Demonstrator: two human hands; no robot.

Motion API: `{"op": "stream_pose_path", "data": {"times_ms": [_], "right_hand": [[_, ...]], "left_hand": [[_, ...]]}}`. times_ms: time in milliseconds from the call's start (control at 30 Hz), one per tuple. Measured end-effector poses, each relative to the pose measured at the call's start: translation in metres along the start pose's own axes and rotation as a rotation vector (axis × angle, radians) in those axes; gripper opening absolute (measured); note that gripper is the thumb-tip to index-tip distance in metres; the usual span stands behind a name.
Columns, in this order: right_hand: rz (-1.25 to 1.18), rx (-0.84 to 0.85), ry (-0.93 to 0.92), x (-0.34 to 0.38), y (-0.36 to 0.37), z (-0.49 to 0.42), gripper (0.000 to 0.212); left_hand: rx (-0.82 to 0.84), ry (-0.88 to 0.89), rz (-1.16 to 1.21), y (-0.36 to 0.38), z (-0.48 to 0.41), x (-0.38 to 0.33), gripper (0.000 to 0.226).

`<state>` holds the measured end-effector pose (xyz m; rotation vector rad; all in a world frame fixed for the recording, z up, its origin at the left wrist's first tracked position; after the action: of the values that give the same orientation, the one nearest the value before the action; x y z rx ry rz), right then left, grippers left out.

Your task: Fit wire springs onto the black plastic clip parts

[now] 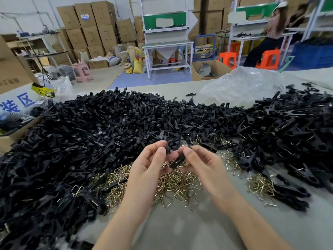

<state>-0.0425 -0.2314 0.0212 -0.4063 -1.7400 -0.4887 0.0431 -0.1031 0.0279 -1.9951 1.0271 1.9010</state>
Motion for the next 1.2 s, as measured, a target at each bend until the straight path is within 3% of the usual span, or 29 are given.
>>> {"op": "stream_pose_path", "data": {"times_ms": [267,533,1200], "right_hand": [[-0.22,-0.021,0.066,-0.002,-0.006,-0.005,0.02],[-0.111,0.073,0.068,-0.005,0.0,-0.003,0.028],[-0.068,0.106,0.039,-0.006,0.0,-0.004,0.032]], "left_hand": [[-0.007,0.061,-0.128,0.009,0.005,-0.004,0.028],[-0.131,0.087,-0.181,0.003,0.007,-0.001,0.008],[-0.057,0.099,-0.348,0.009,0.009,0.003,0.022]]}}
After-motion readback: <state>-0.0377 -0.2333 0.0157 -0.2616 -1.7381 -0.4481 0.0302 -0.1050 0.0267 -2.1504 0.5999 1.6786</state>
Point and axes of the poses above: each hand's wrist, its own z-axis away from the middle knuckle, its own y-axis out of the palm, x = y × z, the point moved 5 cm from there along -z, towards the middle knuckle, and after that the axes turned 6 degrees about z, right-handed, at the moved point
